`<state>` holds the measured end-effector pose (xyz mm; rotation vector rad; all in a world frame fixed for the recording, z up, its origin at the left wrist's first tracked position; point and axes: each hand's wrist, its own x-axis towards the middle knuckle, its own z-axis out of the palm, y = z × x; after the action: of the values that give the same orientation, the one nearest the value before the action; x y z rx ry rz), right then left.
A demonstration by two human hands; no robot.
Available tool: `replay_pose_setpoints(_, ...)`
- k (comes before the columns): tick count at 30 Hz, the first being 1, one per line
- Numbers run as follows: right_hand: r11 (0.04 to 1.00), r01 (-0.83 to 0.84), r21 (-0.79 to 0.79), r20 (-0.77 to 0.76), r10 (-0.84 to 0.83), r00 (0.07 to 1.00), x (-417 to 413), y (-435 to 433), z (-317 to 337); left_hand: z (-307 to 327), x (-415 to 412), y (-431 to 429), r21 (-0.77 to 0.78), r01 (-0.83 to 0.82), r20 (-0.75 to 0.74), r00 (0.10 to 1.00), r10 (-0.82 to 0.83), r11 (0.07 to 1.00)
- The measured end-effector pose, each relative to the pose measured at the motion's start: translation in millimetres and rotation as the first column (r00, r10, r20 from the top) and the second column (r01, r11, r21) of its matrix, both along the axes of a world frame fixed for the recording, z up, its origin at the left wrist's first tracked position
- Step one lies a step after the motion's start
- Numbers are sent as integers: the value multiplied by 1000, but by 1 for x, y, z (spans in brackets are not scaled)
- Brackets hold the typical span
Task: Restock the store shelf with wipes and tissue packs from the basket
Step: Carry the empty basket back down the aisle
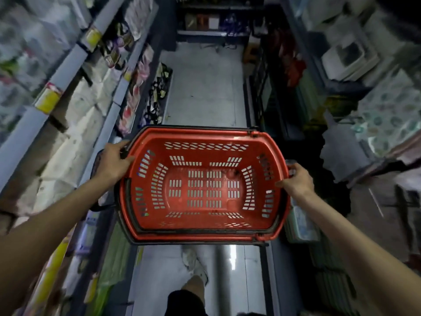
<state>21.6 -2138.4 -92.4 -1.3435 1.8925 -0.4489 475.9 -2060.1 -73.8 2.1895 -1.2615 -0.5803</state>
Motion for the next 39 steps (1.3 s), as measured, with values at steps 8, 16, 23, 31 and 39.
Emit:
replay_pose_setpoints(8,996,86,-2,9,-86,996,53,-144,2,14,50,-160,33,79,-22,997,-79,996)
replay_pose_setpoints(16,987,154,54,13,-155,988,75,-307,-30,-18,87,-330,145,28,-55,998,-21,989)
replay_pose_setpoints(23,987,117,106,70,-125,990,92,-463,-67,-93,139,-478,140,94,-163,984,-71,986)
replay_pose_setpoints(31,980,76,184,79,-92,993,129,-609,-133,-127,135,-607,102,61,-108,993,-50,993)
replay_pose_setpoints(39,981,47,188,34,-54,998,200,-733,-279,-293,181,-753,190,7,-140,990,20,982)
